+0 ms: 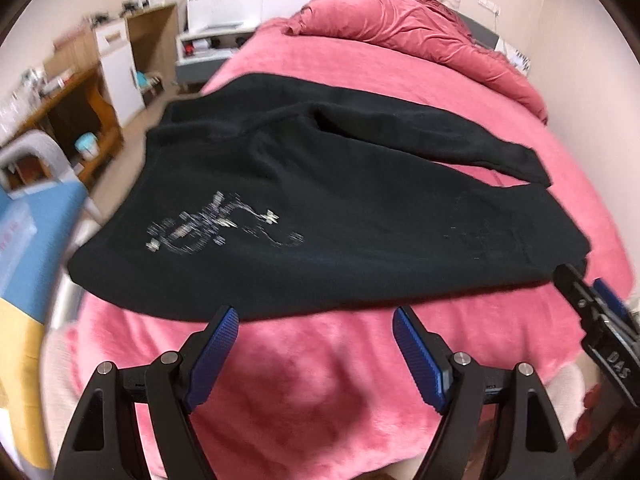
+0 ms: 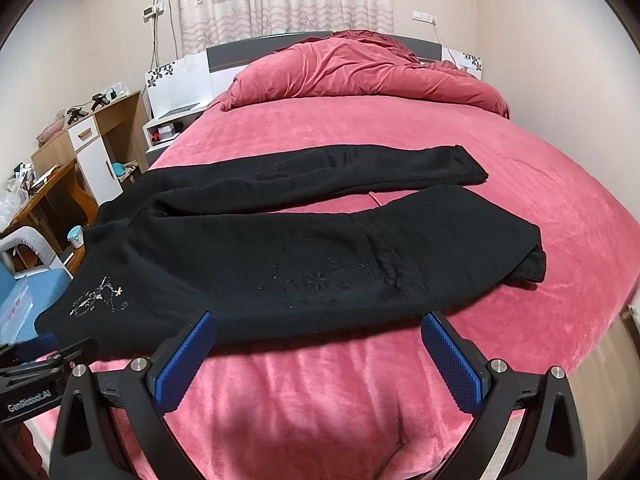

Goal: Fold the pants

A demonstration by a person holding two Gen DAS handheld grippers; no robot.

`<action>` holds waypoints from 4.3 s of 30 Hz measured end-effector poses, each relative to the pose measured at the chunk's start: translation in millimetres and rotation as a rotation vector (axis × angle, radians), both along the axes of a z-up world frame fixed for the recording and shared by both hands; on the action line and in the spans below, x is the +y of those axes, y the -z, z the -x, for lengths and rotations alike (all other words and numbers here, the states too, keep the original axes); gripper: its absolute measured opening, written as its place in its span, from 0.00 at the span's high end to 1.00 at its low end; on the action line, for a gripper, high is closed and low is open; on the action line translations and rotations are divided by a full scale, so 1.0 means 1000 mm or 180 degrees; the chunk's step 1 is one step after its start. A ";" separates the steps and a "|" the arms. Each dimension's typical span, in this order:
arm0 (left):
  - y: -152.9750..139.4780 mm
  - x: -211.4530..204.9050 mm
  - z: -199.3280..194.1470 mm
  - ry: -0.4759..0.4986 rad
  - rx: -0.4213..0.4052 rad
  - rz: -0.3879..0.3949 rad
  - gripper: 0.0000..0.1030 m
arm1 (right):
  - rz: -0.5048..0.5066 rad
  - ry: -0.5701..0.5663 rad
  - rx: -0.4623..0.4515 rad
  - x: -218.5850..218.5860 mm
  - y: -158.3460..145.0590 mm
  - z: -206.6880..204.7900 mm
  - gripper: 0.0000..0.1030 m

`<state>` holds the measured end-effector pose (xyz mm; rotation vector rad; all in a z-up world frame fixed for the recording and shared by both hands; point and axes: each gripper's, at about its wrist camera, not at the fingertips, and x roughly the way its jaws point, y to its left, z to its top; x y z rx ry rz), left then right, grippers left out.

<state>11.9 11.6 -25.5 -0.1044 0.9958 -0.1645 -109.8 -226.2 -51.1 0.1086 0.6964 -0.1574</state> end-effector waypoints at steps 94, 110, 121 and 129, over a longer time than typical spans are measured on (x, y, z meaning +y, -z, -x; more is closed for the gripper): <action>0.030 0.166 -0.008 -0.1690 0.0035 0.1302 0.89 | -0.2030 0.1686 -0.0245 -0.380 0.040 -0.032 0.92; 0.060 0.167 0.025 -0.1674 0.0408 0.0991 0.82 | -0.2089 0.1919 -0.0009 -0.386 0.091 0.009 0.86; -0.015 0.180 0.049 -0.2116 -0.0217 0.1092 0.71 | -0.1342 0.2164 -0.0539 -0.397 0.007 0.021 0.51; -0.009 0.086 -0.046 -0.1019 0.0073 0.2014 0.66 | -0.1980 0.1614 -0.0328 -0.393 0.018 -0.074 0.51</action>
